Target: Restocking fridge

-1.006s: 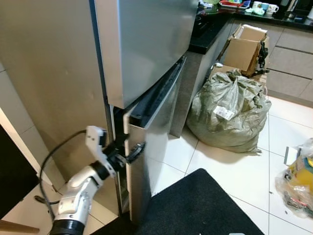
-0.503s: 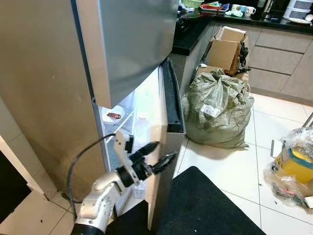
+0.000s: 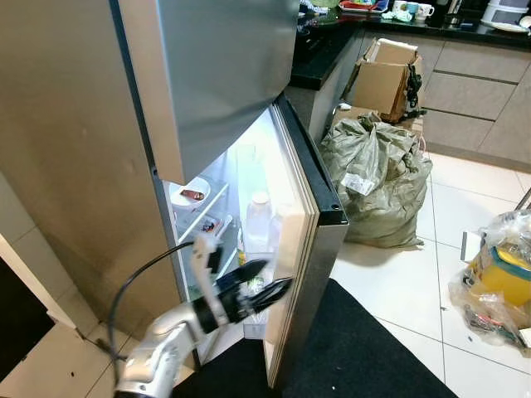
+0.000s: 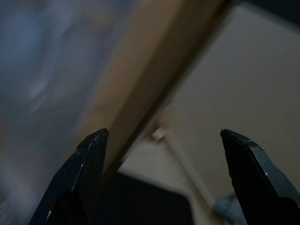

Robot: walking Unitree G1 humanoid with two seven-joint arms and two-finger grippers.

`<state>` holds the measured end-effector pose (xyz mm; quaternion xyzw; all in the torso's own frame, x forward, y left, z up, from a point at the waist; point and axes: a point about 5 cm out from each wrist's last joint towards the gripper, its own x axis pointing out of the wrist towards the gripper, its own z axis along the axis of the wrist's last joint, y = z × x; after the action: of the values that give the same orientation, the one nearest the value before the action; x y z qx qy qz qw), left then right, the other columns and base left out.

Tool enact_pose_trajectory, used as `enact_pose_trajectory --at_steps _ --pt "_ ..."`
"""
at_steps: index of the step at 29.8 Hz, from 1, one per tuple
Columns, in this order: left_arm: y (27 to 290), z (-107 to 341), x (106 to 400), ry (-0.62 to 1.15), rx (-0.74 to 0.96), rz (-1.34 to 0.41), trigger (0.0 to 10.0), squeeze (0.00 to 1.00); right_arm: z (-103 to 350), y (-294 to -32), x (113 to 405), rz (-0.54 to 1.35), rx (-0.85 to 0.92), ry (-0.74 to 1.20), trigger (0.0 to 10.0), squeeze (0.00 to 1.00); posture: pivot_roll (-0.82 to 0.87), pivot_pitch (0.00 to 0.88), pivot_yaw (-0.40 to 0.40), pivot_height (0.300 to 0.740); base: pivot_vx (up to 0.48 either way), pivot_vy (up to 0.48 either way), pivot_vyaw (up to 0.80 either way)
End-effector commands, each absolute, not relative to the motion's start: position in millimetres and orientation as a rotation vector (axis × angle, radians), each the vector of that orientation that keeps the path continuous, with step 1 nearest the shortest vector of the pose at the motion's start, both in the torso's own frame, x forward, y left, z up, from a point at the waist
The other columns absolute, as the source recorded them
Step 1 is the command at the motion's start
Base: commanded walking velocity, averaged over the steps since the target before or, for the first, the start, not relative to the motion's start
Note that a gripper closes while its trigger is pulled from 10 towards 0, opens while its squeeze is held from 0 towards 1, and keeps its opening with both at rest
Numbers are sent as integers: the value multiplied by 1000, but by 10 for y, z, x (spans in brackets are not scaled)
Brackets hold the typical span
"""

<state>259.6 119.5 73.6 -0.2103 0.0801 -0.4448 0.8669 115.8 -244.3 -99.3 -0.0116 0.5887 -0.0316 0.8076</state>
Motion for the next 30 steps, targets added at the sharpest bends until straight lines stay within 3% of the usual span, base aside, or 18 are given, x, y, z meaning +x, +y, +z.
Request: enact_pose_trajectory --at_steps 1,10,21,25,30 --pt "1305 559 2566 230 -391 -856 10000 0 -1009 -2409 1133 -50 -21 1263 10000 0 8 44 -19 740 0 0 0" --pt "1586 -43 2376 438 -387 -581 10000 0 -994 -2354 1219 19 -73 1224 10000 0 6 46 -14 740 0 0 0" --pt "1796 -711 1745 761 -355 -295 10000 0 -955 -2256 1377 150 -160 1153 10000 0 0 40 -6 740 0 0 0" --pt "1891 -911 1393 910 -338 -179 10000 0 -960 -2185 1394 202 -161 1149 10000 0 -3 25 -3 740 0 0 789" --pt "1890 -996 1184 984 -337 -165 10000 0 -963 -2156 1396 226 -163 1148 10000 0 -3 25 -3 740 0 0 786"
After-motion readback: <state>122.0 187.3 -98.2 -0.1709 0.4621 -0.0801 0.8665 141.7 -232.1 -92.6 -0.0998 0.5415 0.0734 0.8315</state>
